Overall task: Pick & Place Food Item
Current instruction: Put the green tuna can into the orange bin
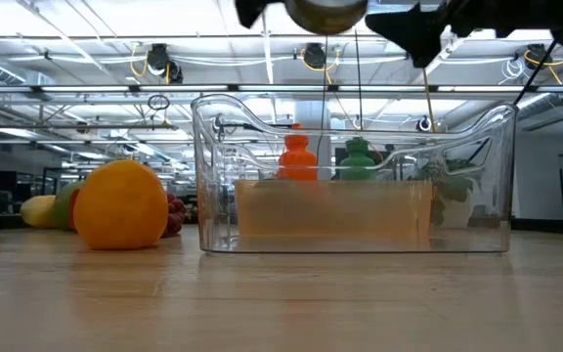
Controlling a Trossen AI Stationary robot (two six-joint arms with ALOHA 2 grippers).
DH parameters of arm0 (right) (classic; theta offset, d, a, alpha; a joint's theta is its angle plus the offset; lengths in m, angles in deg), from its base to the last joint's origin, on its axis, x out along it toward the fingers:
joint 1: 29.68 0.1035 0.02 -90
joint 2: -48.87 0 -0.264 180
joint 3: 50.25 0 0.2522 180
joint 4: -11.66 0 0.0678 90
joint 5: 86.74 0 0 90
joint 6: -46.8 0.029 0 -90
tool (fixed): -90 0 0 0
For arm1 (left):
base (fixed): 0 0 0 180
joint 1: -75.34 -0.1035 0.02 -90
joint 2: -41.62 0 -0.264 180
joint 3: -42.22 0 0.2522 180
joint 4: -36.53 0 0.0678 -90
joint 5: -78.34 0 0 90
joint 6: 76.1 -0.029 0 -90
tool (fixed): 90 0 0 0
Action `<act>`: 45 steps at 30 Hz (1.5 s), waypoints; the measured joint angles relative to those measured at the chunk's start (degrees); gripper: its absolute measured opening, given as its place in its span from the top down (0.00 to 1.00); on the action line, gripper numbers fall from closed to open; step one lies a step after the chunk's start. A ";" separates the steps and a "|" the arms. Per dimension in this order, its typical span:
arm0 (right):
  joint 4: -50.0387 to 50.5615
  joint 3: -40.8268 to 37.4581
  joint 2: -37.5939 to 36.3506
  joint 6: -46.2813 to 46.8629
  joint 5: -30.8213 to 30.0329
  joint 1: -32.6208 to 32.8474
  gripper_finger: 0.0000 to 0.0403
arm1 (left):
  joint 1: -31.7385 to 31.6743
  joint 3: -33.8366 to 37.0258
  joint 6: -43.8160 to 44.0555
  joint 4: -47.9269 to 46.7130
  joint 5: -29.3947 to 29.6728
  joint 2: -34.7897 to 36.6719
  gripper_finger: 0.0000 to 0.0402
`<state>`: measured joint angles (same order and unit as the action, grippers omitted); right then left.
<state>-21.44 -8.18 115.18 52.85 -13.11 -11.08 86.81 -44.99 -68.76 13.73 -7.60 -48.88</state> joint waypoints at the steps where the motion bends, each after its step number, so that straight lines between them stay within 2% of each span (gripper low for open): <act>1: -1.44 0.00 1.15 0.22 0.73 -0.54 0.17 | -0.53 0.00 -0.41 0.86 -1.22 -0.74 0.62; 8: -10.00 0.03 7.92 0.15 9.02 -2.85 0.17 | -2.82 0.07 -0.10 3.11 -4.42 -3.53 0.62; 12: -10.00 0.31 9.47 -1.06 8.68 -2.93 0.20 | -3.32 0.07 0.32 3.00 -4.47 -3.51 0.62; 16: -10.00 0.33 9.72 -1.17 8.52 -3.18 0.35 | -3.28 0.04 0.32 3.25 -4.37 -3.51 0.62; 21: -9.89 0.33 9.72 -1.16 8.75 -3.60 0.66 | -3.25 0.04 0.27 3.22 -4.25 -3.51 0.62; 23: -9.92 0.33 9.70 -1.97 9.01 -3.66 0.66 | -3.23 0.04 0.26 3.81 -3.87 -3.51 0.57; 26: -8.30 0.31 9.67 -3.36 9.00 -3.66 0.66 | -3.33 -0.13 1.08 6.25 -4.09 -3.15 0.40; 29: -5.26 0.29 7.68 -4.02 8.44 -3.66 0.66 | -4.29 -0.04 1.77 2.11 -6.06 0.66 0.25; 34: 3.93 0.33 3.26 -10.37 -1.28 -4.21 0.66 | -4.30 -0.22 0.01 -3.22 -3.66 10.60 0.08; 37: 9.61 0.33 1.85 -18.32 -8.30 -7.22 0.66 | -2.80 -0.12 -2.45 -5.15 -0.94 12.68 0.03; 39: 13.10 0.33 1.83 -23.13 -10.43 -10.44 0.66 | -1.89 0.02 -3.21 -5.80 1.06 12.90 0.01; 41: 15.65 0.32 1.90 -26.03 -10.43 -14.10 0.66 | -1.48 0.00 -3.76 -5.72 2.88 12.90 0.02; 45: 18.87 0.31 2.79 -28.52 -6.27 -20.60 0.66 | -1.33 2.00 -2.39 -4.51 4.01 12.16 0.05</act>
<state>-2.57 -7.86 117.97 24.33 -19.38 -31.68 85.47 -42.99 -71.15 9.22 -3.59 -36.72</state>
